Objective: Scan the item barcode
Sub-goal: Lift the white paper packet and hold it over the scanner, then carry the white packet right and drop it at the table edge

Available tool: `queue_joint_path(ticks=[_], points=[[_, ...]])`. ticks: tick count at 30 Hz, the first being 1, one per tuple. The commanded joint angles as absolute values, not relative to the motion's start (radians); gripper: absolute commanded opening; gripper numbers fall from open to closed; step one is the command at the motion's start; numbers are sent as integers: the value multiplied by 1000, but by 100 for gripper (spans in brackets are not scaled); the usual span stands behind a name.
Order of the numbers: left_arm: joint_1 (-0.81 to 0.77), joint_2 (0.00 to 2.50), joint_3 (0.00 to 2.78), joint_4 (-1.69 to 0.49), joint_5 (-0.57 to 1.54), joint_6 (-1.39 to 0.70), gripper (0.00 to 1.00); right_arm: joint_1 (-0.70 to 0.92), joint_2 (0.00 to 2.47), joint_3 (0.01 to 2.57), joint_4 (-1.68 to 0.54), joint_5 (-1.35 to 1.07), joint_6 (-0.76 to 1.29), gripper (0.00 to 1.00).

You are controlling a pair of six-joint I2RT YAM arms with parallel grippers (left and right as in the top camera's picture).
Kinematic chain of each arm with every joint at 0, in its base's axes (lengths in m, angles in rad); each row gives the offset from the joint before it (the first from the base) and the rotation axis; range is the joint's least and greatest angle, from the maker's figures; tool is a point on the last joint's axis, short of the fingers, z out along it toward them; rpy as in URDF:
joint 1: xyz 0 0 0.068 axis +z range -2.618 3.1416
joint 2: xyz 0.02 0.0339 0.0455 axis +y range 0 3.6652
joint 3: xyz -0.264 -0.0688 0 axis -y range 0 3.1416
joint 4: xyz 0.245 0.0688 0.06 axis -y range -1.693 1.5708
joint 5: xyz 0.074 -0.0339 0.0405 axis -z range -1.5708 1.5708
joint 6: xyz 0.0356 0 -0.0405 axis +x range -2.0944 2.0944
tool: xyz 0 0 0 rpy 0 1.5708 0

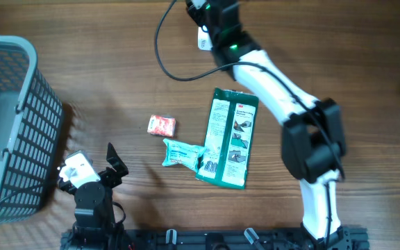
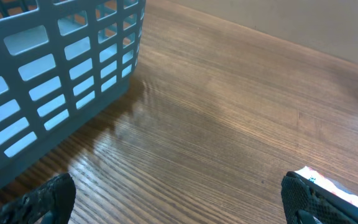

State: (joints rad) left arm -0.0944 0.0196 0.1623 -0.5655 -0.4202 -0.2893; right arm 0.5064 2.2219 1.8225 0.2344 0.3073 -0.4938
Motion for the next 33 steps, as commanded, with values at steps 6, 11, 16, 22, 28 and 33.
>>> queue_joint_path(ticks=[6, 11, 16, 22, 28, 33], points=[[-98, 16, 154, -561, -411, -269, 100, 532, 2414, 1824, 389, 657, -898, 44], [-98, 16, 154, -561, -411, -269, 100, 554, 2413, 1825, 501, 749, -1042, 44], [-98, 16, 154, -561, -411, -269, 100, 501, 2413, 1825, 508, 948, -1073, 40], [-98, 16, 154, -561, -411, -269, 100, 266, 2413, 1825, 307, 1151, -927, 46], [-98, 16, 154, -561, -411, -269, 100, -52, 2413, 1825, -298, 996, -430, 45], [-98, 16, 154, -561, -411, -269, 100, -279, 2413, 1825, -499, 729, -193, 45]])
